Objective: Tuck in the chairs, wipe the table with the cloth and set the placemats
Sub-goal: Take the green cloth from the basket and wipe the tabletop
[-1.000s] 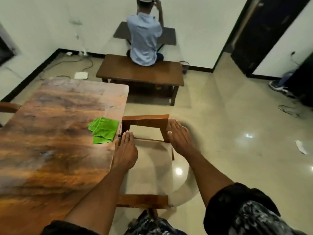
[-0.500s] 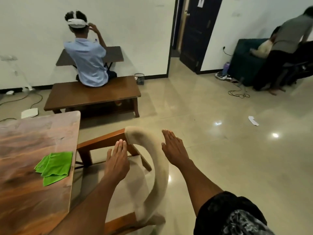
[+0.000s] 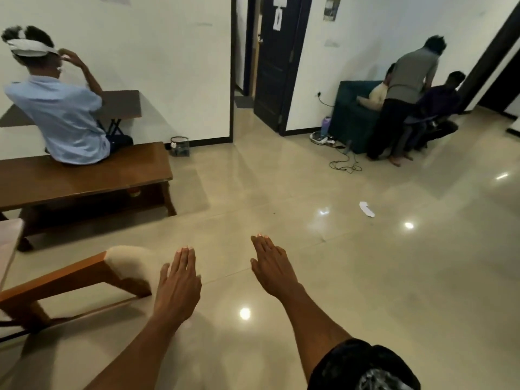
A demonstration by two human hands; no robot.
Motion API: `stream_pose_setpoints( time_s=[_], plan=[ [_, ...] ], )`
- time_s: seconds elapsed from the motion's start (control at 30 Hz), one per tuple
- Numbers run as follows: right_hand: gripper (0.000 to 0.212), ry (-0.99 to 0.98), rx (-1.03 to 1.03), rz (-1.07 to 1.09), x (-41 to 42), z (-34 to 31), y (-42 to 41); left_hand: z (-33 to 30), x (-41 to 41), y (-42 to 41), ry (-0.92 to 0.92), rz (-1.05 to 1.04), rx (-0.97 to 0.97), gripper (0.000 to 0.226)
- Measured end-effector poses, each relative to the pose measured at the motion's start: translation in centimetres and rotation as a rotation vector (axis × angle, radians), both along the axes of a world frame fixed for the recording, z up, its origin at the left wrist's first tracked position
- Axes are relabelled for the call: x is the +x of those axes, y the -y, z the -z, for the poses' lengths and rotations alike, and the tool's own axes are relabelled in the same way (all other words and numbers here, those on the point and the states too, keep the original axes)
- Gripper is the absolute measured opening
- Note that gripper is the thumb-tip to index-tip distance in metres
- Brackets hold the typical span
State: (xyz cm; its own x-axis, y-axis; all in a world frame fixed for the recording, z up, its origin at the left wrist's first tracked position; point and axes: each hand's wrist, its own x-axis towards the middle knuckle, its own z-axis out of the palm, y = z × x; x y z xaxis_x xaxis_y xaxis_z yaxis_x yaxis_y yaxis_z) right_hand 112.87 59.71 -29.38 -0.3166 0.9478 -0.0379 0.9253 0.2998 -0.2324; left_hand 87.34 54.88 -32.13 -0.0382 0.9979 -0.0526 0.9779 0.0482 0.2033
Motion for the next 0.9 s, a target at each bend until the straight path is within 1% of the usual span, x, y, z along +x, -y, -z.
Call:
stream_pose_setpoints(
  time_s=[0.07, 0.2, 0.33, 0.37, 0.47, 0.5, 0.53, 0.6, 0.63, 0.73, 0.9],
  plan=[
    [0.061, 0.005, 0.003, -0.029, 1.2, -0.9, -1.7, -0.1, 2.4, -1.7, -0.001, 0.019, 0.032, 0.076],
    [0.062, -0.059, 0.029, -0.058, 1.2, -2.4, -5.3, -0.7, 4.7, -4.6, 0.009, 0.037, 0.031, 0.073],
    [0.063, -0.064, 0.046, -0.055, 1.3, -0.8, -8.6, -0.9, 5.1, -7.7, -0.01, 0.036, 0.022, 0.073],
    [0.065, -0.058, 0.045, -0.046, 1.3, 0.0, -9.4, -0.8, 5.2, -8.4, -0.018, 0.028, -0.002, 0.072],
    [0.086, -0.028, 0.034, -0.037, 1.0, 2.1, -11.8, 0.5, 4.5, -10.8, -0.038, 0.002, -0.045, 0.072],
    [0.09, -0.02, 0.021, -0.04, 0.8, 2.6, -12.6, 0.9, 4.1, -11.7, -0.034, -0.003, -0.069, 0.071],
    [0.088, -0.003, 0.012, -0.04, 0.6, 2.9, -13.4, 1.3, 3.7, -12.4, -0.036, -0.013, -0.082, 0.071],
    [0.072, 0.03, 0.01, -0.053, -0.2, 3.0, -15.5, 2.0, 2.8, -14.2, -0.037, -0.045, -0.07, 0.071],
    [0.069, 0.03, -0.001, -0.065, -0.4, 2.9, -16.4, 2.0, 2.4, -15.0, -0.018, -0.054, -0.09, 0.071],
    [0.067, 0.043, 0.039, -0.089, -2.4, 2.3, -20.0, 2.5, 0.8, -17.5, -0.018, -0.072, -0.09, 0.07],
    [0.067, 0.086, 0.032, -0.16, -5.6, 1.8, -25.4, 2.0, -1.5, -21.2, -0.007, -0.146, -0.094, 0.07]
  ],
)
